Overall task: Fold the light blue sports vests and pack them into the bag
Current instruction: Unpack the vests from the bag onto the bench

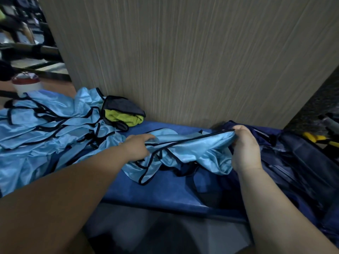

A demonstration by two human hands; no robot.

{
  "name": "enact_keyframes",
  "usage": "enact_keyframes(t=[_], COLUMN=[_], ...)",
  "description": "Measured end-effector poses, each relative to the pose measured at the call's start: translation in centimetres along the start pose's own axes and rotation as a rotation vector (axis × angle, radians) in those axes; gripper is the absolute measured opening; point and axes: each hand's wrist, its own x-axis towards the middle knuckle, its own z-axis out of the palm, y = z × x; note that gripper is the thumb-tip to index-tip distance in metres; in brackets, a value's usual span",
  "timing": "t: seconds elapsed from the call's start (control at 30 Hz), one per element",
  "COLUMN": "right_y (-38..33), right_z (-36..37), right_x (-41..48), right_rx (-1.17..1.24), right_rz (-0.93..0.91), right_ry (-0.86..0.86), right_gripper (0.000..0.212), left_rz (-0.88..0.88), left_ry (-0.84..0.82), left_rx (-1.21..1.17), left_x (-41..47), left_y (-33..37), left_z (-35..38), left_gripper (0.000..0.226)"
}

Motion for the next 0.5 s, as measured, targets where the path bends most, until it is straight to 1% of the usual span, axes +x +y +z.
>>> enact_keyframes(t=[0.07, 0.1, 0.13, 0.17, 0.2, 0.27, 0.33, 0.4, 0.5], right_y=[-0.3, -0.5, -0.6, -0.6, -0.4, -0.2, 0.0, 0.2, 0.4], right_z=[0.1, 0.3, 0.5, 0.7, 0.8, 1.1, 1.3, 1.3, 1.1], right_x=[-0.3, -0.6, -0.8, -1.0, -1.0, -1.0, -1.0, -0.8, -0.6], right_rx=[-0.007, -0.012, -0.026, -0.046, -0.072, -0.081, -0.087, -0.076, -0.045], right_rz=[0.008, -0.002, -0.022, -0.04, -0.056, -0.077, -0.09, -0.108, -0.1], right_ry=[0.022, 0.018, 0.001, -0.013, -0.023, -0.043, -0.053, -0.057, -0.059], right_gripper=[0.017, 0.015, 0.01, 0.012, 0.019, 0.028, 0.031, 0.033, 0.031], left_rz=[0.072, 0.114, 0.166, 0.214, 0.251, 0.295, 0.322, 0.324, 0.294], left_ry=[-0.057, -0.087, -0.104, -0.107, -0.093, -0.028, 0.071, 0.155, 0.212], left_rx=[-0.059, -0.051, -0.022, 0.006, 0.03, 0.089, 0.171, 0.198, 0.224], left_x=[-0.6, -0.9, -1.3, -1.6, -1.9, -2.3, -2.6, -2.7, -2.3], left_y=[0.9, 1.7, 2.5, 3.3, 4.1, 5.5, 6.6, 6.9, 6.4], left_z=[-0.5, -0.7, -0.8, -0.6, -0.4, 0.4, 1.3, 2.1, 2.7], left_gripper=[0.08, 0.083, 0.084, 0.081, 0.077, 0.064, 0.053, 0.05, 0.049])
